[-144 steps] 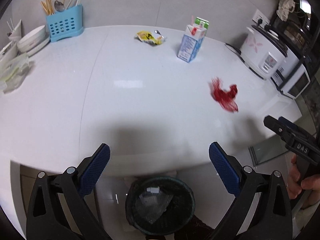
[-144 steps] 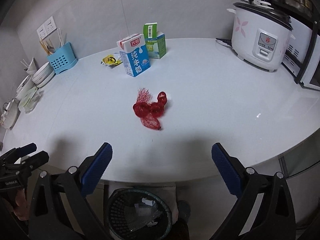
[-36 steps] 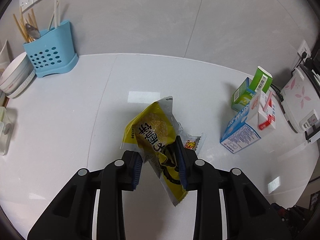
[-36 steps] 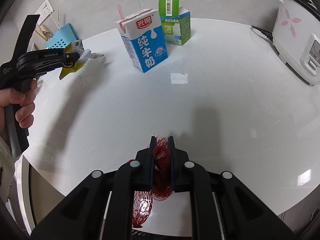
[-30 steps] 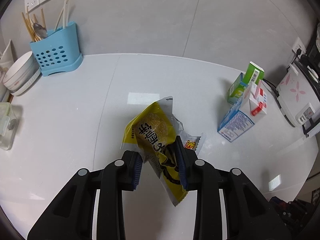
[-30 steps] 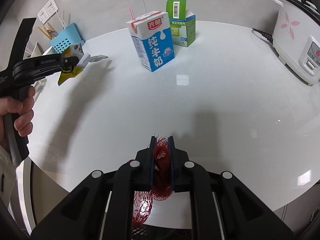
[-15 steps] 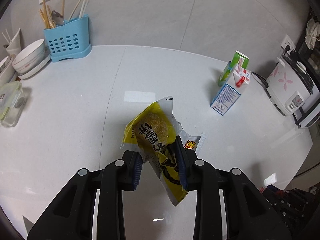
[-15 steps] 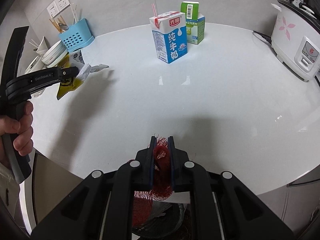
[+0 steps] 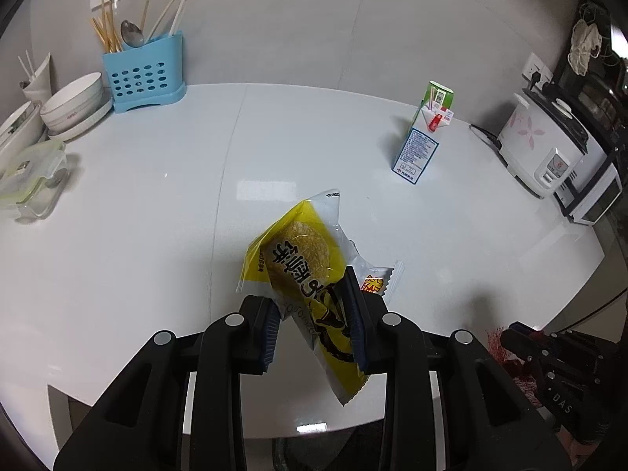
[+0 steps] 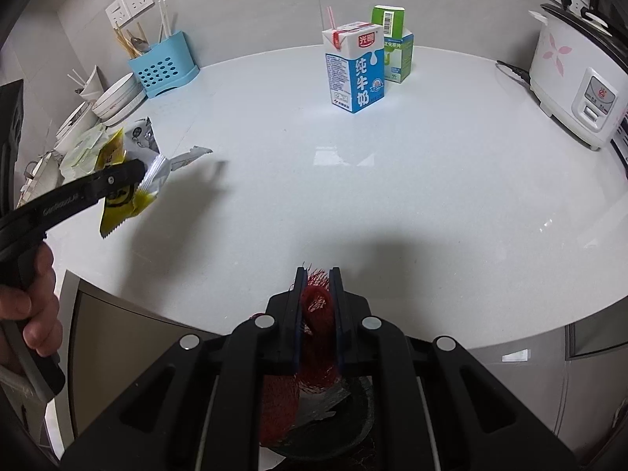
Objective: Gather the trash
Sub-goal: 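Lift the yellow packet and red mesh bag off the counter with both tools, then lower both tools with the packet and mesh bag over the wastebasket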
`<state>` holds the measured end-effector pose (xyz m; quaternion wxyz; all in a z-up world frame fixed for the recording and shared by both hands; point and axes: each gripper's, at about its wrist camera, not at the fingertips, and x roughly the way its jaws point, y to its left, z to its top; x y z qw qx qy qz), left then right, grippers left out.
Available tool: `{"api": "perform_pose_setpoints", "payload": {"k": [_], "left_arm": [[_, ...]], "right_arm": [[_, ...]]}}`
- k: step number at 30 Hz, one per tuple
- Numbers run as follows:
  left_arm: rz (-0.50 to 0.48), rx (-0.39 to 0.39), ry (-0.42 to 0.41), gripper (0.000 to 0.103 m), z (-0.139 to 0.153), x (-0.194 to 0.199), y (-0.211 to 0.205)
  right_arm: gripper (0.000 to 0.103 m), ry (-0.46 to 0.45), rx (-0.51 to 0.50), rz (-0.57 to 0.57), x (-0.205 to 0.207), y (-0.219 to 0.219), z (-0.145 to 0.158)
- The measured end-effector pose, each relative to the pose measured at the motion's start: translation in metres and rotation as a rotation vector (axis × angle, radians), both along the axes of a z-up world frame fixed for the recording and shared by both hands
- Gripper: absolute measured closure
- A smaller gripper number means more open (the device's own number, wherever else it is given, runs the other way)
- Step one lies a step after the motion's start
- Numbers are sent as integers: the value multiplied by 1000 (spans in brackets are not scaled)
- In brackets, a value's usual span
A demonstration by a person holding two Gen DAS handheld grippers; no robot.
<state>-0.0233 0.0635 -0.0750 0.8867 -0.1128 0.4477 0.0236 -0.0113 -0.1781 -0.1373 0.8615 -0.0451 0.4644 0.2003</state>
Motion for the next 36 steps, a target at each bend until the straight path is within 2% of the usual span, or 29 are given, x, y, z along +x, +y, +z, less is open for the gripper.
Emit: {"api": "perform_pose_setpoints", "payload": {"k": [13,26,28,31,36], "left_arm": [[-51,-27,29,74,-14,-68,-8],[-40,-132,66,74,-24,-141,-25],[-49,-120,70,74,-27,-150,-32],[-63,-84,90,74,-38,-164,-43],[-67,-92,165,74,-69,-174,-52]], "right_arm": [[92,-4,29,5,-51,18,-5],[92,-5,55,78,-93,12,-2],[92,-6,69,96,-101,9,-5],[92,-15,67,125,-111,5,-12],[92,5,60,134,-119,-4,-33]]}}
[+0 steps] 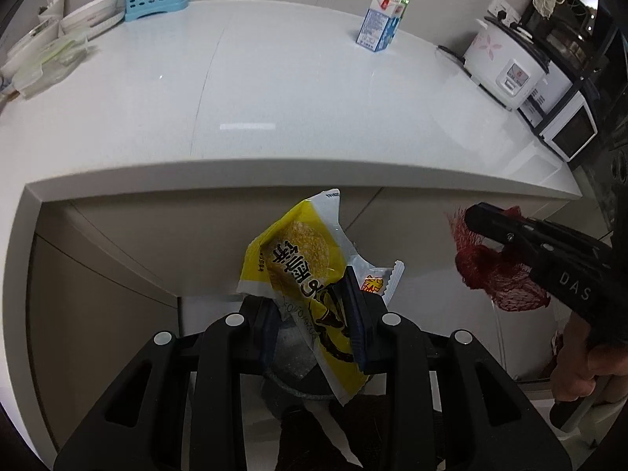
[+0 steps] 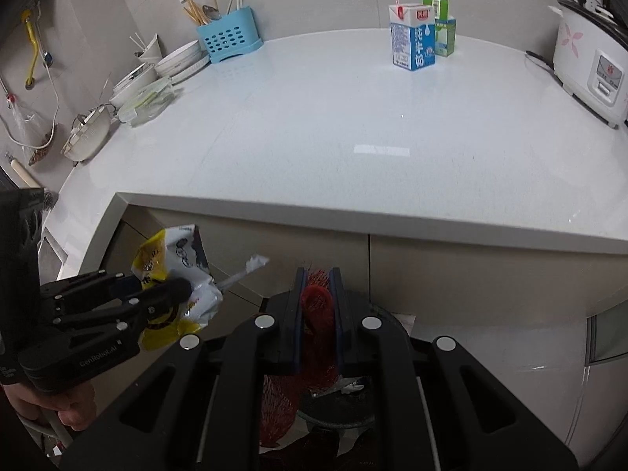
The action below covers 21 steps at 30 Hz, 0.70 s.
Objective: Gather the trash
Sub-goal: 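Lower both tools with the packet and mesh bag over the wastebasket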
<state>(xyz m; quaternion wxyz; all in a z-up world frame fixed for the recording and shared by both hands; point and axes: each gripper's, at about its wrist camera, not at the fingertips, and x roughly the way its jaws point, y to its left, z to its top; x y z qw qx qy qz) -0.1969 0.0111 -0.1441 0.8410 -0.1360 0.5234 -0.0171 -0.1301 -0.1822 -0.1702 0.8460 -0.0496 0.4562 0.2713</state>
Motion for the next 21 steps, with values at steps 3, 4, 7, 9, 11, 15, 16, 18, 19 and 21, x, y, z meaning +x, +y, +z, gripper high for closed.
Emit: {"api": "perform_pose_setpoints", "payload": {"k": [3,4,7,9,11,15,16,18,19,21], "left_arm": [[2,-29,37,74,-21,-2,-4],[0,-31,44,74,-29,-3,-6],[-4,-43,64,74,-49,-3,-10],[4,-57,95,74,-64,-1,-11],[3,-68,118,74,-77,3,-15],[-13,-64,152,74,-101,9,-25],[-24,-51,164,74,-108,12,-28],[-22,-52,200,74,-122,20,-33],[-19,-61,211,74,-127,23,-35],[-30,-55,217,74,-132,27,-41]], "right_arm": [[92,-3,-13,11,-3,-5,-15],[92,2,-15,16,-4,-7,-22],[92,29,-23,10,-5,-12,-40],[92,48,-39,11,-5,-15,-53],[92,67,-49,11,-6,-19,-63],[92,101,-62,4,-3,-27,-80],[92,114,-60,3,-2,-28,-84],[92,131,-79,-5,0,-31,-93],[92,133,-86,-6,1,-32,-95],[92,144,-91,-13,3,-35,-101]]}}
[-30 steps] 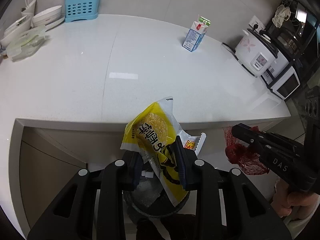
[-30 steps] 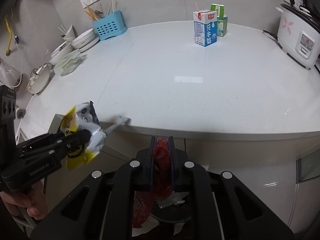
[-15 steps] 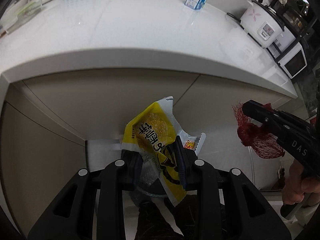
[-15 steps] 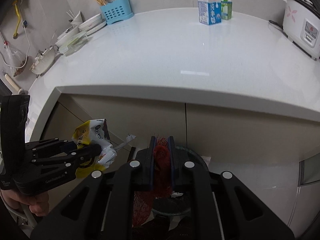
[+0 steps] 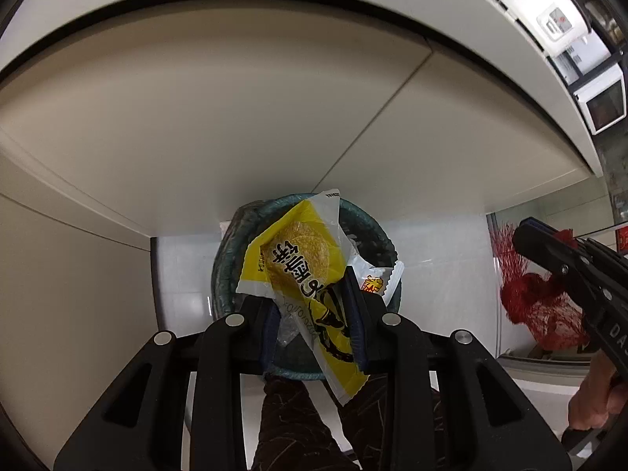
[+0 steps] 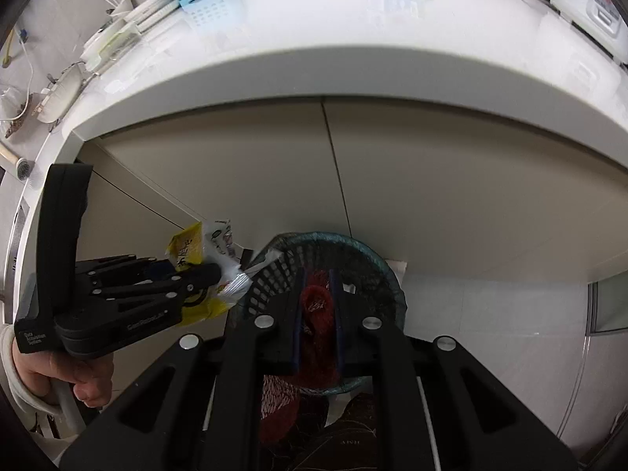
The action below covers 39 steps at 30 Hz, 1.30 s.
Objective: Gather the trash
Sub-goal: 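Lower both tools with the packet and mesh bag over the wastebasket, then open the left tool to drop the yellow packet into the wastebasket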
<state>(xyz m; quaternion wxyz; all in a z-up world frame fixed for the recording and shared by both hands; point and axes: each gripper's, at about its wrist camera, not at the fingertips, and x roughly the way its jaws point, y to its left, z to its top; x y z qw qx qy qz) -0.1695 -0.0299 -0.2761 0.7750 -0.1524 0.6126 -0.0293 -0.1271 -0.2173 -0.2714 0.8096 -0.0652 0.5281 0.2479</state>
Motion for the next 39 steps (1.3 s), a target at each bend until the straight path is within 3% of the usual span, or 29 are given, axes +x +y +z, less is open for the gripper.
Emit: {"api": "perform_pose_setpoints", "payload": {"k": [13,17,28,32,33,39], "left_arm": [[-64,30,114,74,-46,15,-20],[-107,73,148,74,-57,10,-21],[-121,50,136,73,-63,4,-32],[-105,45,132,68,-64,4,-31],[-104,48,133,62,-63,4,-32],[-101,46,131,45,-64,4,-37]], "right_arm": [[92,40,-19,-42,5,-22,-17],[92,40,-33,-37,4,-19,-17],[92,65,-43,-51,2,-25,-22],[92,80,-48,-52,2,-24,-25],[92,84,-48,-53,2,-25,-25],[92,88,-54,-61,-1,-31,-24]]}}
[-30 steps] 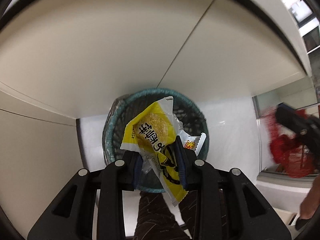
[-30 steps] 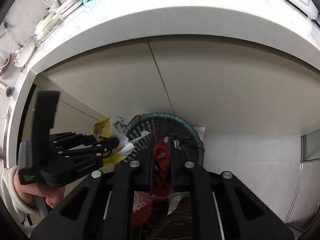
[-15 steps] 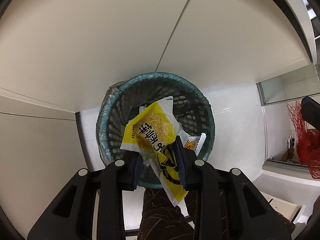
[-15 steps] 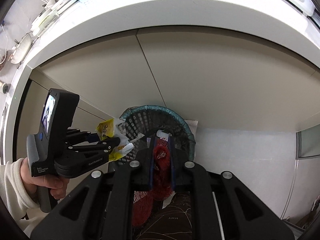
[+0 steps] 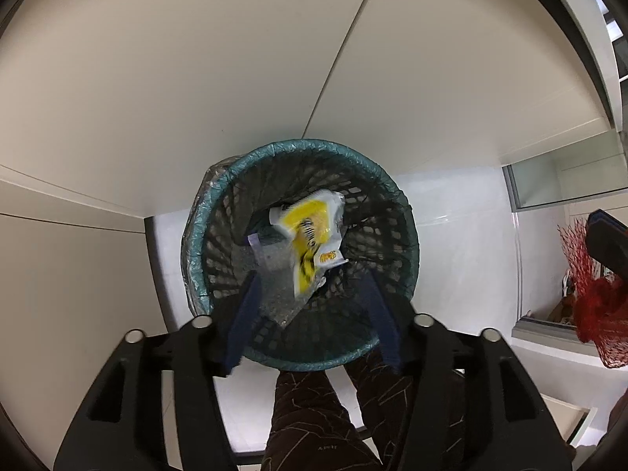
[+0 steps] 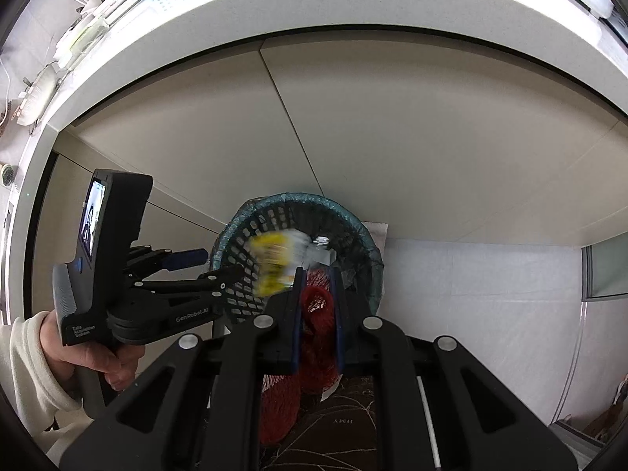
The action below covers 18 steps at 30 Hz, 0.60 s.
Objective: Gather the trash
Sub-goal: 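Open the left tool to drop the yellow packet into the wastebasket, then open the right tool to drop the red mesh bag into the wastebasket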
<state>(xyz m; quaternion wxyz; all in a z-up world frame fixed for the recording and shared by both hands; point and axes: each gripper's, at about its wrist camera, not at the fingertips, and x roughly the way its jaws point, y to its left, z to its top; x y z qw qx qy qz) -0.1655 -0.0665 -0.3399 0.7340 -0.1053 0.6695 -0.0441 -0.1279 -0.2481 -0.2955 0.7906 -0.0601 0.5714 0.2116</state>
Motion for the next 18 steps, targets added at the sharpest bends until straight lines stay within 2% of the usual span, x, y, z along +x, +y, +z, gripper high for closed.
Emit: {"api": "perform_pose_setpoints", "payload": {"k": [3,7,13,18], "left_arm": [[7,-23,-2,31,-1,0,-1],[16,-46,-46,15,3,-2,4],[58,-41,-69,6,15,-4,24],[87,-14,-71,6,23,-17,49]], "right_arm": [[91,3,-2,-7,1,-3,0],[90,10,-3,-21,3,-5,-1],[90,11,35,-23,9,2,-5],[90,20,41,19,11,27,-22]]}}
